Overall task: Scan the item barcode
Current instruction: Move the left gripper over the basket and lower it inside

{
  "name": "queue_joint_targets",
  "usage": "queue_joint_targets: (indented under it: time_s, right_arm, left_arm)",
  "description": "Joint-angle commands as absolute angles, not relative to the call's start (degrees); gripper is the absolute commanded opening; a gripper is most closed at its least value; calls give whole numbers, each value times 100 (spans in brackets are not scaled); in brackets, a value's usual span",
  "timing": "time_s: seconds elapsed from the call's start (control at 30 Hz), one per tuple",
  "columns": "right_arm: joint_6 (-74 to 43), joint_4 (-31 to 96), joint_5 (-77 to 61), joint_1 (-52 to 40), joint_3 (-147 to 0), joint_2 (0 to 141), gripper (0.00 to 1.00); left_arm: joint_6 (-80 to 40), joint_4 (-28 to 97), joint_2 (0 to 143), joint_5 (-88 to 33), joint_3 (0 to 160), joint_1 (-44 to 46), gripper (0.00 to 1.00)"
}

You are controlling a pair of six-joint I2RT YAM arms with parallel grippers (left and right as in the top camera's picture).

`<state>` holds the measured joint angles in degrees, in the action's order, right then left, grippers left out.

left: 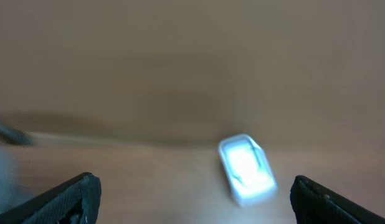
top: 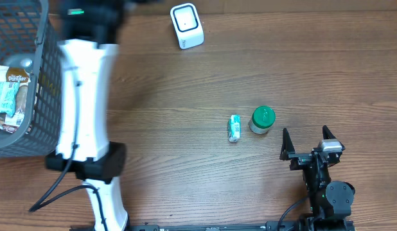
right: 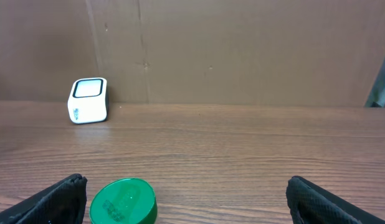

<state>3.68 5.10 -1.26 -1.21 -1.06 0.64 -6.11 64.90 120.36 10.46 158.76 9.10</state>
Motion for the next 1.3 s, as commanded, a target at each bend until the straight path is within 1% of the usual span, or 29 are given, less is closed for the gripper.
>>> queue_joint_targets:
  time_s: [0.0, 0.13, 0.17, 0.3, 0.53, 0.77, 0.8, 0.93, 1.03, 1.27]
  right_arm:
    - [384, 469, -141, -154, -45, 30, 100]
    - [384, 469, -141, -154, -45, 30, 100]
    - [384, 469, -141, -154, -45, 30, 100]
    - [384, 471, -141, -154, -45, 30, 100]
    - [384, 471, -141, -154, -45, 30, 100]
    - [384, 469, -141, -154, -45, 30, 100]
    - [384, 471, -141, -154, -45, 30, 100]
    - [384, 469, -141, -154, -45, 30, 100]
    - [384, 469, -141, -154, -45, 30, 100]
    - [384, 469, -141, -154, -45, 30, 100]
  left_arm:
    - [-272, 6510, 11987, 1245, 16350, 141, 100]
    - [-274, 6748, 11987, 1245, 16446, -703, 99]
    - [-281, 6967, 11990, 1238, 16424, -1057, 100]
    - [-342, 7430, 11990, 1186, 16295, -1774, 100]
    - [-342, 7948, 11992, 744, 15823, -2622, 100]
    - [-342, 7931, 12001, 460, 14647, -2967, 100]
    - [-338, 7837, 12018, 336, 14298, -3002, 100]
    - [-338, 7555, 12064, 106, 13721, -3015, 100]
    - [-338, 7349, 12064, -231, 13493, -3015, 100]
    - [-644, 6995, 12064, -285, 13360, -3055, 100]
